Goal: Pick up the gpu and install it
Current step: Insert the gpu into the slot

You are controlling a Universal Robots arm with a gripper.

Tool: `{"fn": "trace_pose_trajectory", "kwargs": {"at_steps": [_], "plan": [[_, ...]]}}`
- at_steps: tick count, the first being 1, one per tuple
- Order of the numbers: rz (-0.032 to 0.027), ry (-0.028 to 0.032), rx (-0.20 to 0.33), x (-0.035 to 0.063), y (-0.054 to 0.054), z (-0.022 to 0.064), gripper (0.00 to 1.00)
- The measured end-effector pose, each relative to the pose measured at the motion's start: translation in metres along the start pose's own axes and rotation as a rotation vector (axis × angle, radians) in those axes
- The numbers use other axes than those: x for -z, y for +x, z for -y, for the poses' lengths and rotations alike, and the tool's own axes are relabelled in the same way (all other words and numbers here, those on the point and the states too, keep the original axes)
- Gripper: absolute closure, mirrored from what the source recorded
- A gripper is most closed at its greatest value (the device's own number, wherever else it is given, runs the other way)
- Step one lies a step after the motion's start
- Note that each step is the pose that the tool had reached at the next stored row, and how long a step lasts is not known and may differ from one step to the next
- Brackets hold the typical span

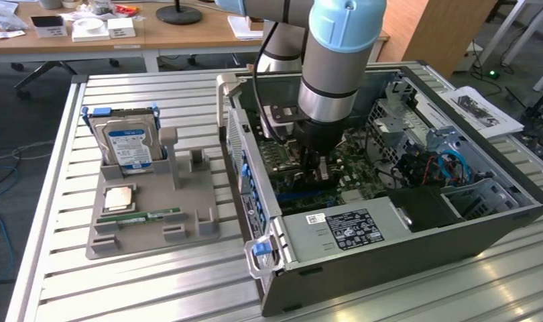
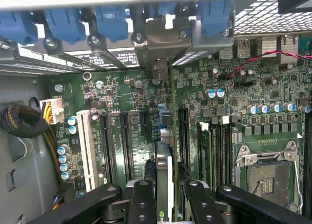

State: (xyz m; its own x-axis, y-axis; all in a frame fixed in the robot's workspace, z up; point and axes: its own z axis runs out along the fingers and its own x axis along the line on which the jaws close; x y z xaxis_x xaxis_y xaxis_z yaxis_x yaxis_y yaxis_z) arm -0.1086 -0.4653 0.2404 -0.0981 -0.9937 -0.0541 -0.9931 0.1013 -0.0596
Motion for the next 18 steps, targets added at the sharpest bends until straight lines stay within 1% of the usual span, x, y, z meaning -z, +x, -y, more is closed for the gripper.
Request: {"fn": "trace_pose_trajectory", "kwargs": {"at_steps": [14, 18], "plan": [[0.0001, -0.0003, 0.004, 0.0, 0.0002, 0.0001, 0.73], [-0.0001, 0.0016, 0.004, -0.0004, 0.0002, 0.0, 0.73]]}}
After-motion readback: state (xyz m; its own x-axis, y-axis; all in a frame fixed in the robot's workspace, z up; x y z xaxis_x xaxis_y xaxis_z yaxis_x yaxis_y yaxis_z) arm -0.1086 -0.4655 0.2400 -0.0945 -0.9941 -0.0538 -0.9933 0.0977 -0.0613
